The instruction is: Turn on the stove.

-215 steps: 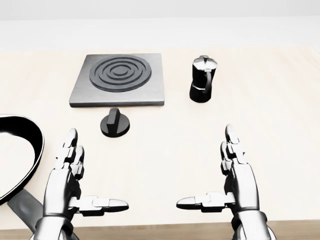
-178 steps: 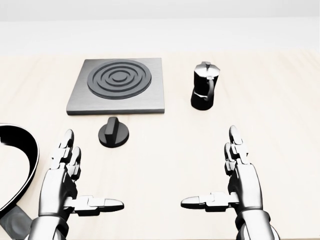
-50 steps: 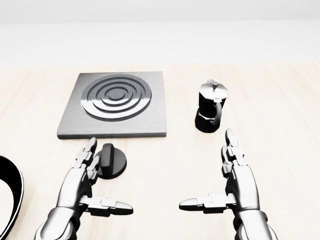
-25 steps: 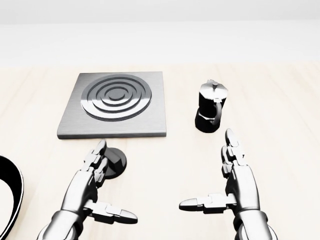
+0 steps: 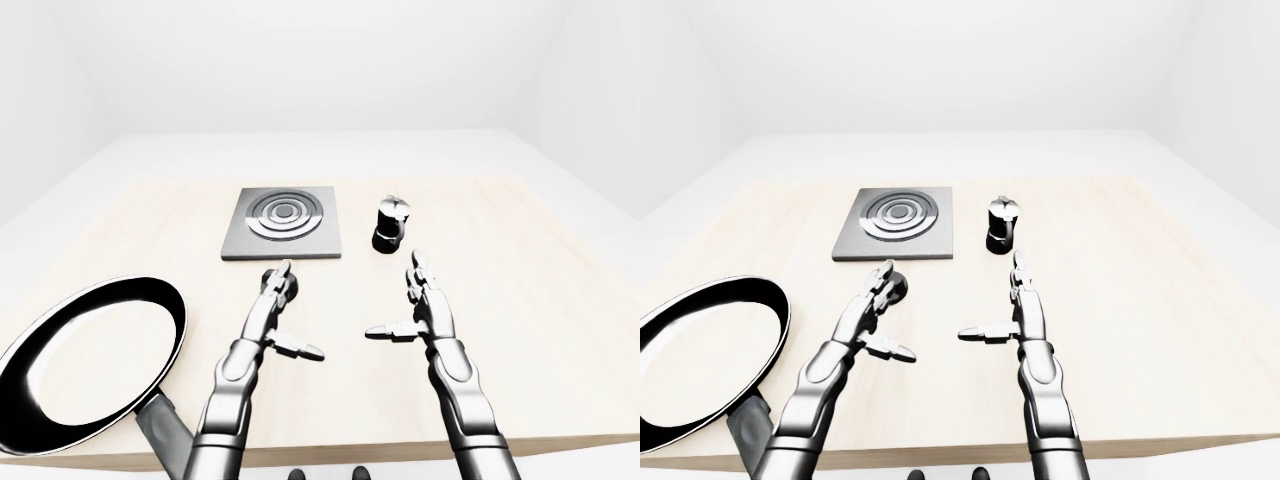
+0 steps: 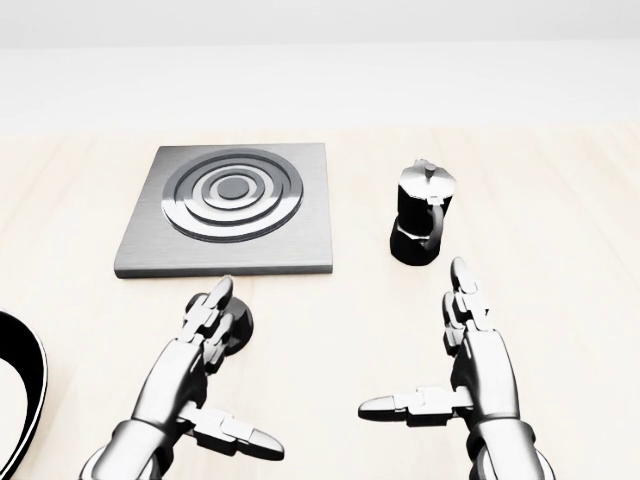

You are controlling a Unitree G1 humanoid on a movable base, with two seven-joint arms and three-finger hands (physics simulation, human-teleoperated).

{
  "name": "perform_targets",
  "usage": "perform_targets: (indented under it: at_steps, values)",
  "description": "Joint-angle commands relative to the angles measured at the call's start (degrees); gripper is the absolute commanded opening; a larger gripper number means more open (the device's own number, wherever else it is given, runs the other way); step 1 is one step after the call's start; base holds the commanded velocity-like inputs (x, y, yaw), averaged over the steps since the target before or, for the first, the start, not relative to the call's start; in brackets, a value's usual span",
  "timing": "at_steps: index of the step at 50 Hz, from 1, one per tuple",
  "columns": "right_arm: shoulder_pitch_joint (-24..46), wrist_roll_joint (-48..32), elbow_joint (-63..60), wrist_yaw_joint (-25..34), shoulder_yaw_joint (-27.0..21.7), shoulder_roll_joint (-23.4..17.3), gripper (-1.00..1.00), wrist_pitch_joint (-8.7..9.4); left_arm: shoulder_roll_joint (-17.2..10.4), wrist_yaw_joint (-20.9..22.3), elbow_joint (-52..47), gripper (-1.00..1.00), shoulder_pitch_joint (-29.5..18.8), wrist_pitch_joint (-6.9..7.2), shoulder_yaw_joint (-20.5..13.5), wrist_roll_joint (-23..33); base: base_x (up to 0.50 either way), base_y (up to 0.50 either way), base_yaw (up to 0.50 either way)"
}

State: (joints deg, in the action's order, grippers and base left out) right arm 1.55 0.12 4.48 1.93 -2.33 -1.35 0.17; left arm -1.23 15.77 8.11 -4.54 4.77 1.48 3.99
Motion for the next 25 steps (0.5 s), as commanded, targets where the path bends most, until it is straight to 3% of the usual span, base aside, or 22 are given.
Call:
perform_targets:
  at_steps: [1,7,8,9,12,25]
  values:
    - [0.2,0.17,0.49,-0.21,-0.11,-0.02,1.0,-0.17,-0.22,-3.75,-3.14,1.0,-0.58,-2.47,-1.98,-0.69,0.0,0.0,0.0]
    - [0.02,0.25,-0.28,-0.31,-0.12,-0.02,1.0,0.51,-1.1,-8.46,-8.74,1.0,-1.4,-5.27,-4.68,-2.46,0.0,0.0,0.0]
    - [0.09,0.28,0.15,-0.32,-0.17,-0.02,1.0,0.18,-1.12,-8.65,-9.17,1.0,-1.48,-5.03,-4.98,-3.33,0.0,0.0,0.0]
    - [0.12,0.28,0.36,-0.34,-0.17,-0.01,1.0,0.01,-1.51,-9.61,-9.48,1.0,-1.84,-5.97,-5.85,-3.63,0.0,0.0,0.0]
    - [0.2,0.3,0.67,-0.37,-0.18,-0.03,1.0,-0.19,-2.12,-10.25,-11.28,1.0,-1.93,-5.46,-6.53,-4.64,0.0,0.0,0.0]
    - [0.45,0.39,0.44,-0.56,-0.17,-0.05,1.0,0.42,-3.46,-11.79,-15.37,1.0,-2.44,-6.32,-9.01,-7.4,0.0,0.0,0.0]
